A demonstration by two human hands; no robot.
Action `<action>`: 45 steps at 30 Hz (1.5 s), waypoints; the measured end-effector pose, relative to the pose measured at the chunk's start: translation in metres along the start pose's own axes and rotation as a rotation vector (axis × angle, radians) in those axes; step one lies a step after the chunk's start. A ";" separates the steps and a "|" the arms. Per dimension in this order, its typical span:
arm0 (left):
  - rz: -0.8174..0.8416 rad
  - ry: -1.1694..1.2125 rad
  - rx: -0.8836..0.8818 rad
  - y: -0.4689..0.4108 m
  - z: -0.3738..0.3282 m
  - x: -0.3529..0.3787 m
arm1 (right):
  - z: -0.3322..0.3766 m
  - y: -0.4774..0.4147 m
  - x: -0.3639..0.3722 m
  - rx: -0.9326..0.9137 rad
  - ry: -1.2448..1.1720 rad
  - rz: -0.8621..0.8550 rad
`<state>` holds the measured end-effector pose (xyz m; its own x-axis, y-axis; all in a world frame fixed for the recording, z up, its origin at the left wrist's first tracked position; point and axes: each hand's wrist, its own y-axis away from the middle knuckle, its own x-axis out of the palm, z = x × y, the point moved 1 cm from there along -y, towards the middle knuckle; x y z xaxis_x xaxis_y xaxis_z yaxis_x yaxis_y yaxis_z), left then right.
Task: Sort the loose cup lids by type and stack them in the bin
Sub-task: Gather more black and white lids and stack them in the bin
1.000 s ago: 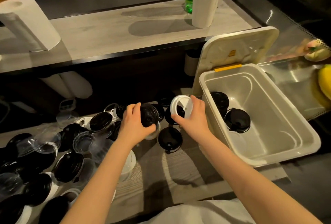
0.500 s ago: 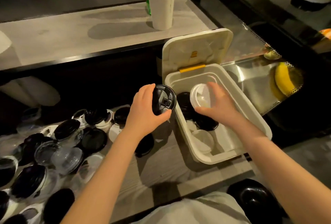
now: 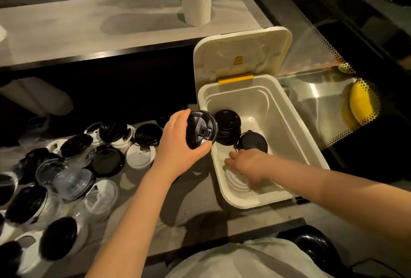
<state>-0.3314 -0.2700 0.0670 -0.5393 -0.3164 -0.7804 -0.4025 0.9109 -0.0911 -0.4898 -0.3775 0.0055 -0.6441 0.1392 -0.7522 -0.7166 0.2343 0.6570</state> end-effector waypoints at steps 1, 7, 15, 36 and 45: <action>-0.006 0.000 -0.006 0.001 0.000 0.000 | 0.002 -0.003 0.002 -0.017 0.022 -0.001; -0.056 -0.030 -0.013 0.004 -0.005 0.006 | 0.005 -0.016 0.009 -0.031 0.107 0.014; -0.019 -0.036 0.035 -0.004 -0.014 0.006 | -0.032 0.007 -0.017 0.080 -0.619 -0.423; 0.265 -0.256 0.009 -0.045 0.000 0.025 | -0.086 -0.043 -0.029 0.532 -1.569 -0.622; 0.253 -0.197 0.007 -0.043 0.001 0.026 | -0.095 -0.043 -0.023 0.700 -1.114 -0.562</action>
<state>-0.3274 -0.3170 0.0496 -0.4674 -0.0231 -0.8837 -0.2687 0.9561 0.1171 -0.4692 -0.4826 -0.0005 0.4529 0.4629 -0.7620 -0.3128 0.8828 0.3504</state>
